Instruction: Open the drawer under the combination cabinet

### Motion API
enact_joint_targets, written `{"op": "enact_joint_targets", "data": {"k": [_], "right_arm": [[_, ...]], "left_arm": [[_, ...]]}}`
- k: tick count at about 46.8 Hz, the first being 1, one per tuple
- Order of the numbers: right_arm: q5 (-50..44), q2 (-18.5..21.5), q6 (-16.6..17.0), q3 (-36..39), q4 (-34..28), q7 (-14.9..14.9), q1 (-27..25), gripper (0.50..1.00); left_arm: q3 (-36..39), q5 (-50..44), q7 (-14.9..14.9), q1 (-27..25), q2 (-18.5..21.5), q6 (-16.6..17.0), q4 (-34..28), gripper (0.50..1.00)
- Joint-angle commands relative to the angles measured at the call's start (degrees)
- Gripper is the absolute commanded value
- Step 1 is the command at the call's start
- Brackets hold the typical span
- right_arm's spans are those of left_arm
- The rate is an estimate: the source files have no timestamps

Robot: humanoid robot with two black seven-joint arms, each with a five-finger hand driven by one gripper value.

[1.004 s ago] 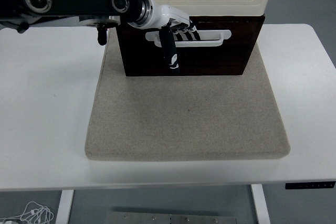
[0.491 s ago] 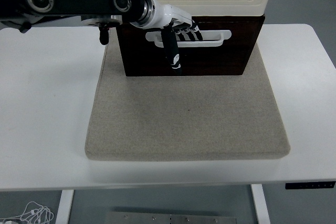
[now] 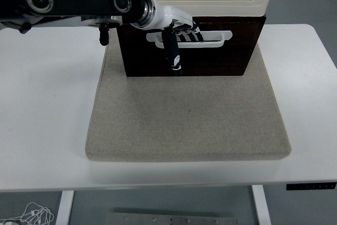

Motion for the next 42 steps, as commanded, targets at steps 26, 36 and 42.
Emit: {"op": "enact_joint_targets", "data": {"k": [26, 36, 42], "right_arm": [[0.0, 0.0, 0.0, 0.0, 0.0, 0.0, 0.04, 0.926], [0.0, 0.0, 0.0, 0.0, 0.0, 0.0, -0.05, 0.926], [0.0, 0.0, 0.0, 0.0, 0.0, 0.0, -0.05, 0.926]], "left_arm": [[-1.41, -0.01, 0.0, -0.37, 0.08, -3.6, -0.21, 1.0], [-1.5, -0.01, 0.0, -0.55, 0.17, -4.12, -0.21, 1.0], [-2.11, -0.01, 0.09, -0.72, 0.26, -5.7, -0.21, 1.0]]}}
